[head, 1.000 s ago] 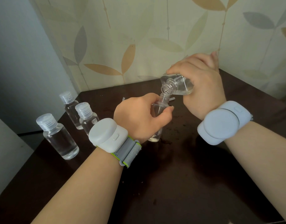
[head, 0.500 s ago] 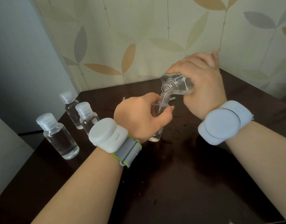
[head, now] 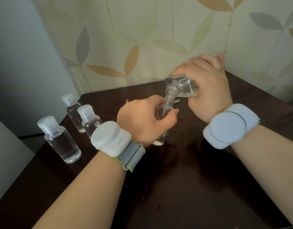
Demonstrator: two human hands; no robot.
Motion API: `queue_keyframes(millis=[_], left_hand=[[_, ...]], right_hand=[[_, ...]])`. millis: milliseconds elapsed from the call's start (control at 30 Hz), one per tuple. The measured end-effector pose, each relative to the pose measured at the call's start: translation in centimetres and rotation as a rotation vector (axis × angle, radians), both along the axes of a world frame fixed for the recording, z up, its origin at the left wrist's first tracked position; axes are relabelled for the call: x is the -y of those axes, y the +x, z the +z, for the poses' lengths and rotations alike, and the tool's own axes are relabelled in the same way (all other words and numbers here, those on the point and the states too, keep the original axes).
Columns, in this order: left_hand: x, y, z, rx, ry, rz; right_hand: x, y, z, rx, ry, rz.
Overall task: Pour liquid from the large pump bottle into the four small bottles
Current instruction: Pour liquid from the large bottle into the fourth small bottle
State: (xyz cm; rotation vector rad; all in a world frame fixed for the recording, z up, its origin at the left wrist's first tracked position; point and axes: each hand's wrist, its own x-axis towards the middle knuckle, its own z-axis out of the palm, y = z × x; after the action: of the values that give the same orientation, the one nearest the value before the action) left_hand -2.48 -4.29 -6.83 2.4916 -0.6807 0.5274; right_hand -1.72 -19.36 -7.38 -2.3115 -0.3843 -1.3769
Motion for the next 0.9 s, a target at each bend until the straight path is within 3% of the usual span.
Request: queue_keyframes(millis=[900], left_hand=[[0.08,-0.03,-0.08,0.026,0.004,0.017]], right_hand=[[0.07,-0.05,0.03,0.022,-0.006,-0.008]])
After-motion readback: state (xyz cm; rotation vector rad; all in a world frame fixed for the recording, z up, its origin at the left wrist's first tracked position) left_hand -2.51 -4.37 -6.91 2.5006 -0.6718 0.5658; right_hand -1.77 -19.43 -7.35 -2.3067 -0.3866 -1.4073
